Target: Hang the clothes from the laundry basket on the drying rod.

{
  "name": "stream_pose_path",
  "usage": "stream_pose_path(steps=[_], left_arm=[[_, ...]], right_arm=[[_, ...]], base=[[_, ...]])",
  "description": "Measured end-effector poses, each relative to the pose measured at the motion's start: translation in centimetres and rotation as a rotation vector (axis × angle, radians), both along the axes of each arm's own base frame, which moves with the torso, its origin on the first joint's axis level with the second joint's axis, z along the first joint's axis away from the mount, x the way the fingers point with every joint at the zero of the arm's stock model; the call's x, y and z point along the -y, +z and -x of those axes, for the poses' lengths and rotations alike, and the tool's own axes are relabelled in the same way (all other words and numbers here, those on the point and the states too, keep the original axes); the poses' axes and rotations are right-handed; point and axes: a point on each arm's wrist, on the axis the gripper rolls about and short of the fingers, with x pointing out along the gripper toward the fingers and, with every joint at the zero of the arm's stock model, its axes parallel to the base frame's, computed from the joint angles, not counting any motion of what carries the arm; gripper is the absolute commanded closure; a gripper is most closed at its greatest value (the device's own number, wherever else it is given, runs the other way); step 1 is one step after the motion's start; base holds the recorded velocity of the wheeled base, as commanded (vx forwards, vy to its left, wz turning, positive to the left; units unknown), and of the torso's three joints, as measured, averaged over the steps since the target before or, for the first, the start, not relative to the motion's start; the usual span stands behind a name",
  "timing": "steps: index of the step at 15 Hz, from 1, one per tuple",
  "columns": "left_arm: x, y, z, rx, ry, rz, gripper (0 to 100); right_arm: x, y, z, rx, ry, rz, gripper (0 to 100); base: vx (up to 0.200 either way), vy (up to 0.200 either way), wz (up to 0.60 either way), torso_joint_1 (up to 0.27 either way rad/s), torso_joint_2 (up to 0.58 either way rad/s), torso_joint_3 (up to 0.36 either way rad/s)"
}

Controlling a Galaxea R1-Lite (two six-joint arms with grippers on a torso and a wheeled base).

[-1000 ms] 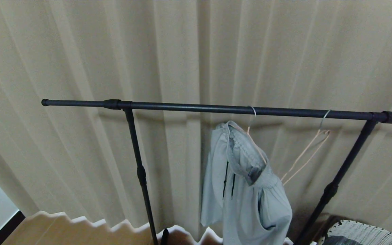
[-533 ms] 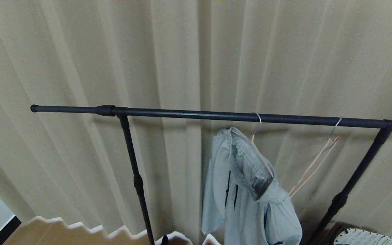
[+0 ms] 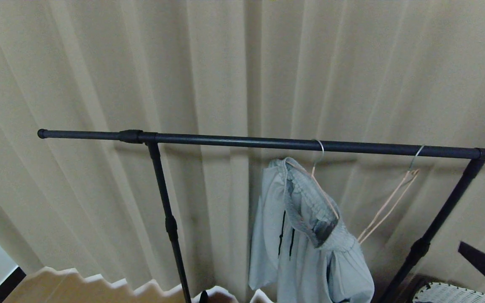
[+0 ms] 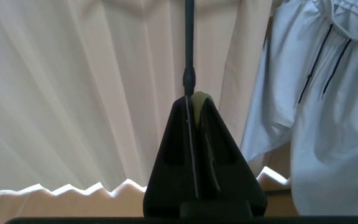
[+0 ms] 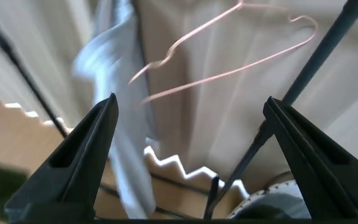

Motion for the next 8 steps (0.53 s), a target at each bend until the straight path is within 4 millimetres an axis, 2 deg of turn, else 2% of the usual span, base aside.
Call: stream_pose_path(steps=[2,4,8], left_arm=[[0.0,0.0,0.0,0.0,0.001,0.001,100],[0.0,0.0,0.0,0.0,0.001,0.001,100],[0.0,0.0,0.0,0.0,0.001,0.001,100]], right_arm=[[-0.3,0.5,-4.0,-0.018,-0.044,0.017,0],[-1.2,-0.2,-6.8,-0.071,-0.04,0.013,0],[-2.9,-2.1,-10.9,-0.114,-0.065,0.017,0]], base=[[0.0,0.0,0.0,0.0,0.0,0.0],[0.0,0.0,0.0,0.0,0.0,0.0],[0.0,0.0,0.0,0.0,0.0,0.0]])
